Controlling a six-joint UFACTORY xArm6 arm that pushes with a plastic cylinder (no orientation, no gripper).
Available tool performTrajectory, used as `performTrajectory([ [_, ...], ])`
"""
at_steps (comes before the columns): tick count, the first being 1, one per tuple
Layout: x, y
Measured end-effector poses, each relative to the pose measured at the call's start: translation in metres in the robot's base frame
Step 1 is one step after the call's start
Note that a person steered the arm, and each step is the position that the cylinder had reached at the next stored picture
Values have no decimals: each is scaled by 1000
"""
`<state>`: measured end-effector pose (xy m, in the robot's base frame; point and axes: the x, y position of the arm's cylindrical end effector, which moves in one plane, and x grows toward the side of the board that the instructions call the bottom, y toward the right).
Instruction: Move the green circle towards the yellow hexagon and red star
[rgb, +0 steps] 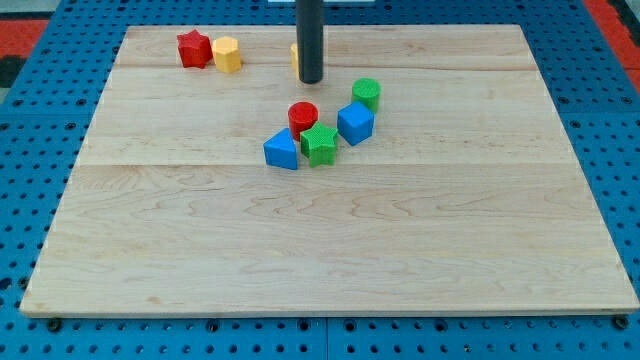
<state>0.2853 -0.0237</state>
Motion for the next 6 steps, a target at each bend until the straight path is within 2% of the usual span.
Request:
performTrajectory([
  [1, 20, -32],
  [4, 19, 119],
  [6, 25, 129],
])
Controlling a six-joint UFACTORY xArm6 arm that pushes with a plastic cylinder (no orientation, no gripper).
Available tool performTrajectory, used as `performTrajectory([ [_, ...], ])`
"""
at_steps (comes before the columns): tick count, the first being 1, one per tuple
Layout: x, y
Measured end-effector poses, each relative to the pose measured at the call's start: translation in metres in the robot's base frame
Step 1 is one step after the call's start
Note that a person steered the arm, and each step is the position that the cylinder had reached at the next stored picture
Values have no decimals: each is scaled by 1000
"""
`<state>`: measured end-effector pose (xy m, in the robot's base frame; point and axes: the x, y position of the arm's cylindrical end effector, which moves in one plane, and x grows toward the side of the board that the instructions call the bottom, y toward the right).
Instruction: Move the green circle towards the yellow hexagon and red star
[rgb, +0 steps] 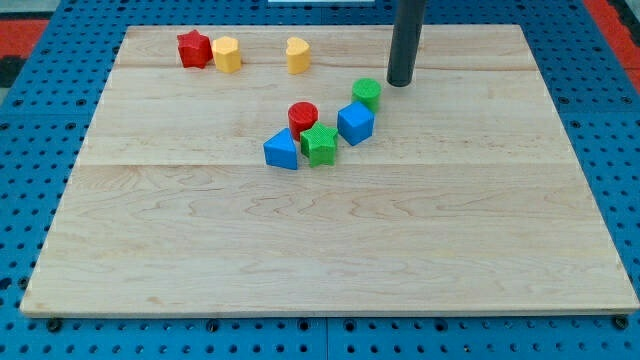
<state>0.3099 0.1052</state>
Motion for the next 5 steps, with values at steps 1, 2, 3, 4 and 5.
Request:
performTrajectory([
  [1, 12, 75],
  [2, 31, -8],
  [3, 32, -109],
  [4, 32, -155],
  [5, 27, -175],
])
